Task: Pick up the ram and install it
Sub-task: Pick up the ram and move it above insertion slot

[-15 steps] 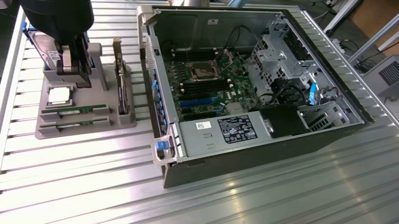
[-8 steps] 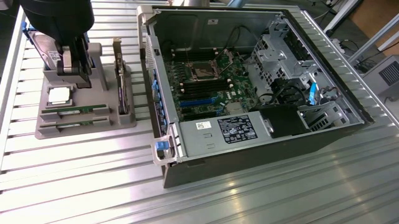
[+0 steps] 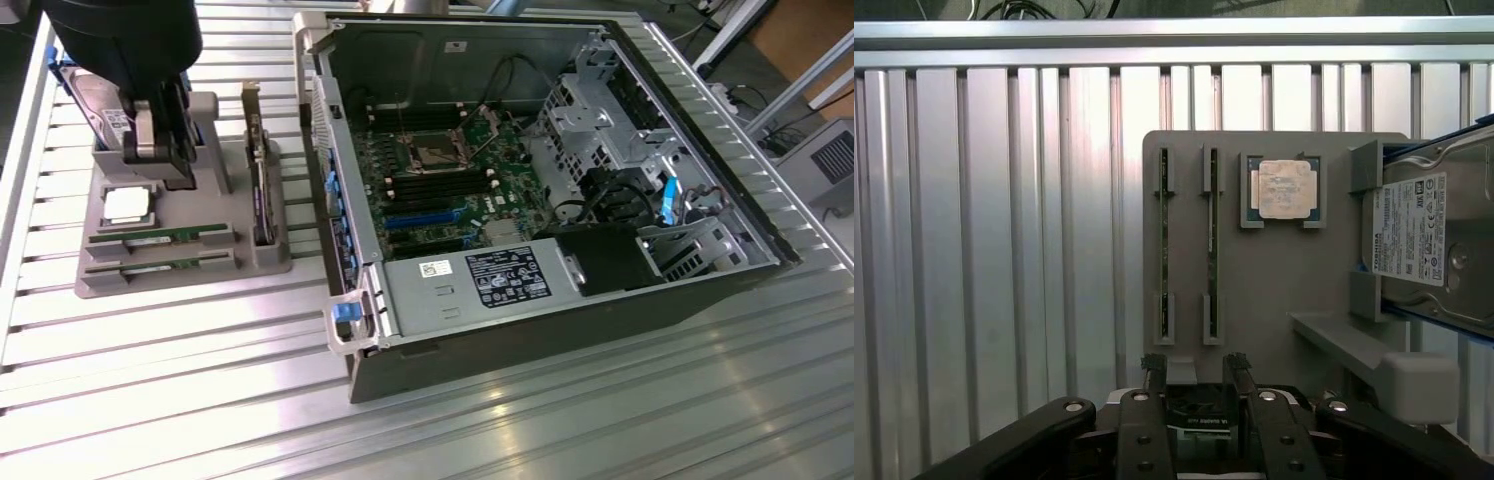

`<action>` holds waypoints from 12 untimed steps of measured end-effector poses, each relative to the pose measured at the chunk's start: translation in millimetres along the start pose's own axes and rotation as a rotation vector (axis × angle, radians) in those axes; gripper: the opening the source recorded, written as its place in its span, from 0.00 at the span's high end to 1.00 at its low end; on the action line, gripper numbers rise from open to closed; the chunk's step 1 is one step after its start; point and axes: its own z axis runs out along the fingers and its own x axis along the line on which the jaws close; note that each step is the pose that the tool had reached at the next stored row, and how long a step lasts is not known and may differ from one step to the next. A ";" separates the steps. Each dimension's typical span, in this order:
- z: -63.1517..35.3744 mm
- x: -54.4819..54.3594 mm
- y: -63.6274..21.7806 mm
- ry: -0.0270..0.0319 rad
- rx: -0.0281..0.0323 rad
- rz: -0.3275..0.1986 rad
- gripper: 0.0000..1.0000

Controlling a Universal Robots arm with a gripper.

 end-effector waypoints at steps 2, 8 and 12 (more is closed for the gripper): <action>0.3 0.0 0.0 0.0000 0.0000 0.000 0.64; 1.7 0.0 -0.1 0.0001 0.0000 0.000 0.64; 2.5 0.0 -0.1 0.0000 0.0000 -0.001 0.64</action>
